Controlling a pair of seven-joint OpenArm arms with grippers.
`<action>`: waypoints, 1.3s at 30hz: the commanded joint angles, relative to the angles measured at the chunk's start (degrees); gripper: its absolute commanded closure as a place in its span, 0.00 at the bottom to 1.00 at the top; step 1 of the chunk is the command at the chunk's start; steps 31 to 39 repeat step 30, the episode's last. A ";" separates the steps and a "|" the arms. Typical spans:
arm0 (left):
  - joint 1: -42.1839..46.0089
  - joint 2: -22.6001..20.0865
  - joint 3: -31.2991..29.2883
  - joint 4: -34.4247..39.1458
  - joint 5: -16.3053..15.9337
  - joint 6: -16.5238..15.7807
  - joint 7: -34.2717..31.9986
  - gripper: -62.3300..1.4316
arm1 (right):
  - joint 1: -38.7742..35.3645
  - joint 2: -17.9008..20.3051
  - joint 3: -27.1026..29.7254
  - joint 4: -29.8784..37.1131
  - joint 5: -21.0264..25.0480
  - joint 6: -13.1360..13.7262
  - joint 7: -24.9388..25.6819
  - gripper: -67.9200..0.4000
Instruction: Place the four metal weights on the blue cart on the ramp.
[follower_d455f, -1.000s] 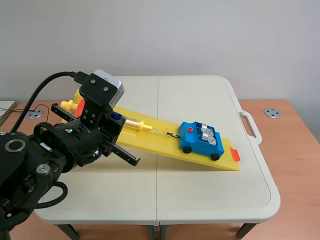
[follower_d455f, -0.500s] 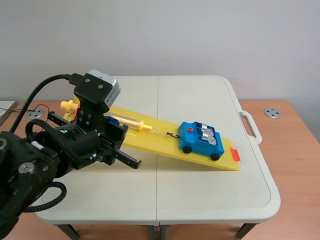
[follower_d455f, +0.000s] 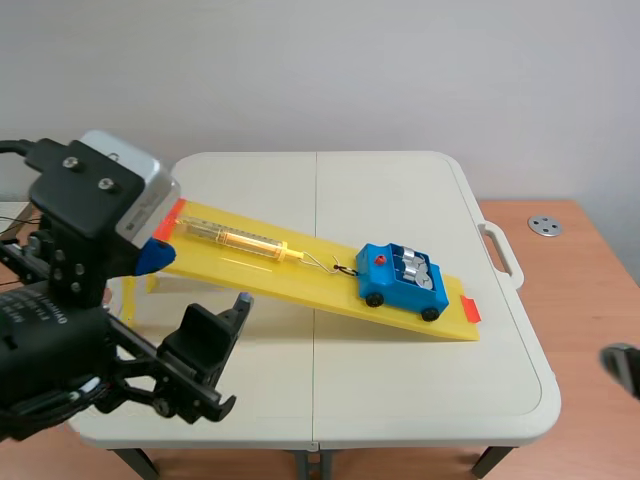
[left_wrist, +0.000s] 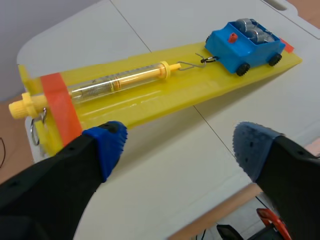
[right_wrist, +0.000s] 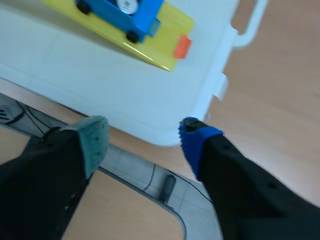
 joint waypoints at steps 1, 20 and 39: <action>2.93 -0.22 -2.23 8.22 -4.07 1.99 -6.01 0.12 | 1.55 0.94 0.52 4.52 3.72 0.28 5.40 0.37; 11.85 -0.20 -5.40 12.04 -7.48 2.45 -3.58 0.00 | 6.84 0.76 -12.52 0.98 -6.43 -5.73 16.37 0.03; 11.82 -0.22 -6.56 11.82 -9.18 2.43 -4.68 0.00 | 6.84 0.79 -13.38 0.98 -9.14 -8.48 17.49 0.03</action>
